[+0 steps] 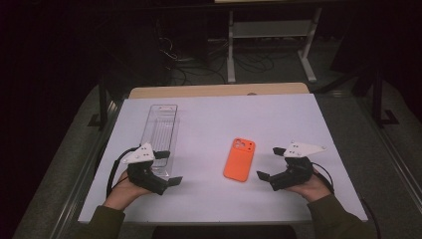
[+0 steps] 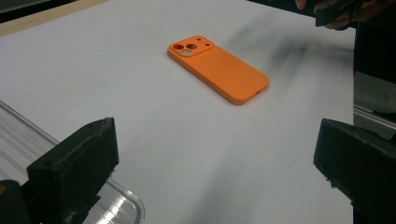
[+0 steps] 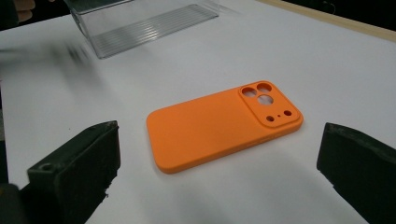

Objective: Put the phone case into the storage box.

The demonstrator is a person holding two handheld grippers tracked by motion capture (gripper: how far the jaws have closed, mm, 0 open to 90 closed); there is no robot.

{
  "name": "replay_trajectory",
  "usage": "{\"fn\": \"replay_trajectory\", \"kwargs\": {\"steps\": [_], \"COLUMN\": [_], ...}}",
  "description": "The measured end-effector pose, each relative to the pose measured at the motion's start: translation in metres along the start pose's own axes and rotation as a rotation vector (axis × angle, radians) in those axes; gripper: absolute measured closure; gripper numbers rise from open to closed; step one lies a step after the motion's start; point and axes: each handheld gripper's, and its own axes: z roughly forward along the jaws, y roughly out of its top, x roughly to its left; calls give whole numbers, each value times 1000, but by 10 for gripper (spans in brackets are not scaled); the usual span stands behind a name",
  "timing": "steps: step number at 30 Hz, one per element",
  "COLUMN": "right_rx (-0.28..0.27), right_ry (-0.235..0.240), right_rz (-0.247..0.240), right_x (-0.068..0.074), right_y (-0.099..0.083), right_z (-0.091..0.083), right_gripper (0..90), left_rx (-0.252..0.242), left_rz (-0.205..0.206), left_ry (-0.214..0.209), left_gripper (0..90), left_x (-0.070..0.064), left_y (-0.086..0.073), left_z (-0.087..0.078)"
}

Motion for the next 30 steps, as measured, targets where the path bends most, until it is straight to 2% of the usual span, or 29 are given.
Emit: {"fn": "replay_trajectory", "kwargs": {"steps": [7, 11, 15, 17, 20, 25, 30], "right_rx": [1, 11, 22, 29, 40, 56, 79], "right_ry": [3, 5, 8, 8, 10, 10, 1], "right_rz": [-6, 2, 6, 9, 15, 9, 13], "right_x": [-2, -2, -3, -3, -4, -4, -6], "right_y": [4, 5, 7, 8, 10, 11, 14], "right_z": [2, 3, 6, 7, 9, 12, 15], "right_gripper": [0, 0, 0, 0, 0, 10, 72], "left_rx": [-2, -6, -8, -11, -8, -8, -10], "left_rz": [8, 2, 12, 2, 18, 15, 18], "left_ry": [-2, -1, -4, -11, -14, -14, -22], "left_gripper": [0, 0, 0, 0, 0, 0, 0], "left_x": [-2, -1, -1, -3, -3, -4, -5], "left_y": [-1, -1, 0, 1, 2, 3, 3], "left_z": [-1, -2, -2, -1, 0, 1, 1]}}
